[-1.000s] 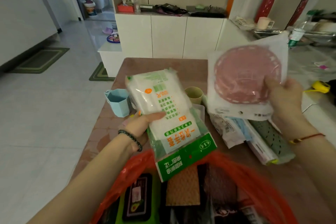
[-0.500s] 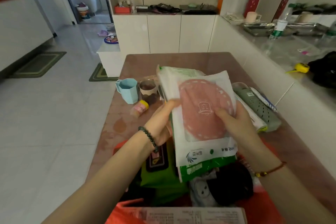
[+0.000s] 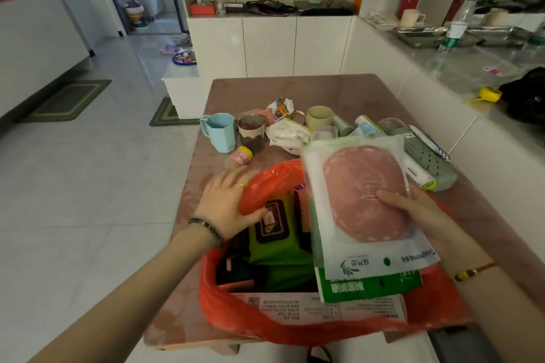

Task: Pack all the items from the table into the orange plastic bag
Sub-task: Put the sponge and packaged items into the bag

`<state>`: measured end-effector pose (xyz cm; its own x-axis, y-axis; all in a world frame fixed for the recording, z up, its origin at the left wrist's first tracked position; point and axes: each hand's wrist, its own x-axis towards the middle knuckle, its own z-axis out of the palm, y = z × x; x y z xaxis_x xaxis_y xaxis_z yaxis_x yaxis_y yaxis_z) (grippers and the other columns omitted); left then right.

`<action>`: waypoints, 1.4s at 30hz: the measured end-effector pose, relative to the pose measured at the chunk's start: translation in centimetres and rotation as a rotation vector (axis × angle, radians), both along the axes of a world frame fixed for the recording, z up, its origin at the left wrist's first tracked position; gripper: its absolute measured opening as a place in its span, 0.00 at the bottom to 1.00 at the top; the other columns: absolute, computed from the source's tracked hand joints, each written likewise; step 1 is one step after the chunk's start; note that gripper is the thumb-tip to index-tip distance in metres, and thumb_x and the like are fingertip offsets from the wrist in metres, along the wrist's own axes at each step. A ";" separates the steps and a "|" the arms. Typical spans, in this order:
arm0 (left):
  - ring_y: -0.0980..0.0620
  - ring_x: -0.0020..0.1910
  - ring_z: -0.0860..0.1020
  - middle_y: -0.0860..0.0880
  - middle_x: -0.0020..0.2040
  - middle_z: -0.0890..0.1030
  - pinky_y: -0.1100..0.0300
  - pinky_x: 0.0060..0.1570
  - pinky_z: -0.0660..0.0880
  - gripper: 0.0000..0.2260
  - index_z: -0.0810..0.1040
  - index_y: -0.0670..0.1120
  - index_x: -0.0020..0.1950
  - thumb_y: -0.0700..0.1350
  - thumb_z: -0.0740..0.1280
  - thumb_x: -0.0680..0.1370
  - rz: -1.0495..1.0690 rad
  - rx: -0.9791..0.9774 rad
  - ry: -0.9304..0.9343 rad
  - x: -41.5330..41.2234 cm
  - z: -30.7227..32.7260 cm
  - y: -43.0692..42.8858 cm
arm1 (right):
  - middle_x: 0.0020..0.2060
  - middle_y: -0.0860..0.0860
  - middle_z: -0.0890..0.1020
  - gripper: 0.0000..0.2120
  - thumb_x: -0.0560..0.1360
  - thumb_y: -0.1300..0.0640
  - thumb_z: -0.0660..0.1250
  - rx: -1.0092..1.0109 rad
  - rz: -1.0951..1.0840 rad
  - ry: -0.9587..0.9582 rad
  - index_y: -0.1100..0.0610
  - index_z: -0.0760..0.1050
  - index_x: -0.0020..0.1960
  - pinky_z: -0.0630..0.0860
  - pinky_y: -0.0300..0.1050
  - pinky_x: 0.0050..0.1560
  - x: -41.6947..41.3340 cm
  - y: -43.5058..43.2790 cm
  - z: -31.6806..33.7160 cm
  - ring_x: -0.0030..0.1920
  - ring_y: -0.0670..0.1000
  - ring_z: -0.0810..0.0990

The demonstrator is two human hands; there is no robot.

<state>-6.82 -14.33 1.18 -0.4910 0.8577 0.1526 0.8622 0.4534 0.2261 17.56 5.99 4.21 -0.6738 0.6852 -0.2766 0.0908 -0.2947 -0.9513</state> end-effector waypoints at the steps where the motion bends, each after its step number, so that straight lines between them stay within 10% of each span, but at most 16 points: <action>1: 0.45 0.70 0.64 0.49 0.71 0.67 0.48 0.69 0.60 0.34 0.57 0.56 0.72 0.63 0.63 0.69 0.087 -0.168 0.005 -1.1 -0.5 -0.6 | 0.37 0.50 0.87 0.20 0.58 0.56 0.73 -0.020 0.003 0.010 0.52 0.78 0.50 0.80 0.39 0.32 0.5 -0.2 -0.3 0.37 0.49 0.85; 4: 0.44 0.59 0.74 0.45 0.61 0.77 0.50 0.58 0.73 0.22 0.68 0.50 0.64 0.56 0.63 0.73 0.224 -0.330 -0.083 -3.1 -1.7 -1.5 | 0.41 0.51 0.87 0.31 0.50 0.50 0.80 -0.044 0.108 0.013 0.52 0.78 0.51 0.80 0.40 0.33 0.9 -1.7 -1.3 0.40 0.50 0.85; 10: 0.45 0.49 0.77 0.45 0.46 0.79 0.58 0.49 0.70 0.08 0.76 0.43 0.51 0.42 0.66 0.74 0.379 0.280 -0.472 -4.0 -0.1 -0.3 | 0.43 0.56 0.86 0.21 0.64 0.63 0.74 -0.175 0.310 -0.124 0.59 0.77 0.56 0.81 0.44 0.38 -2.8 -8.2 -3.6 0.42 0.55 0.85; 20: 0.57 0.35 0.75 0.52 0.37 0.77 0.74 0.33 0.74 0.11 0.73 0.52 0.40 0.36 0.65 0.75 0.141 0.480 -0.832 -2.9 1.5 -2.2 | 0.48 0.55 0.80 0.16 0.73 0.64 0.67 -0.424 -0.633 0.044 0.58 0.71 0.59 0.76 0.44 0.34 -9.0 -11.5 -6.5 0.41 0.53 0.80; 26: 0.59 0.33 0.76 0.52 0.35 0.78 0.72 0.34 0.74 0.07 0.75 0.48 0.39 0.37 0.67 0.73 0.000 0.253 -0.862 -3.0 1.5 -3.2 | 0.50 0.53 0.78 0.18 0.74 0.71 0.59 -0.332 -0.326 0.049 0.58 0.69 0.61 0.74 0.50 0.55 -11.9 -14.3 -5.6 0.51 0.53 0.77; 34: 0.57 0.37 0.76 0.58 0.37 0.79 0.63 0.41 0.74 0.10 0.79 0.57 0.37 0.62 0.67 0.69 -0.148 -0.171 -0.798 -4.3 2.8 -3.8 | 0.51 0.56 0.84 0.13 0.73 0.58 0.67 -0.272 0.416 -0.259 0.60 0.77 0.56 0.81 0.44 0.48 -4.5 -7.9 -2.6 0.51 0.54 0.83; 42: 0.55 0.34 0.74 0.51 0.37 0.77 0.65 0.35 0.72 0.07 0.76 0.44 0.47 0.45 0.60 0.78 -0.020 0.293 -0.868 -4.9 5.4 6.9 | 0.40 0.57 0.86 0.11 0.73 0.66 0.65 -0.001 -0.142 -0.038 0.61 0.76 0.54 0.82 0.42 0.38 -2.6 6.8 1.1 0.38 0.52 0.85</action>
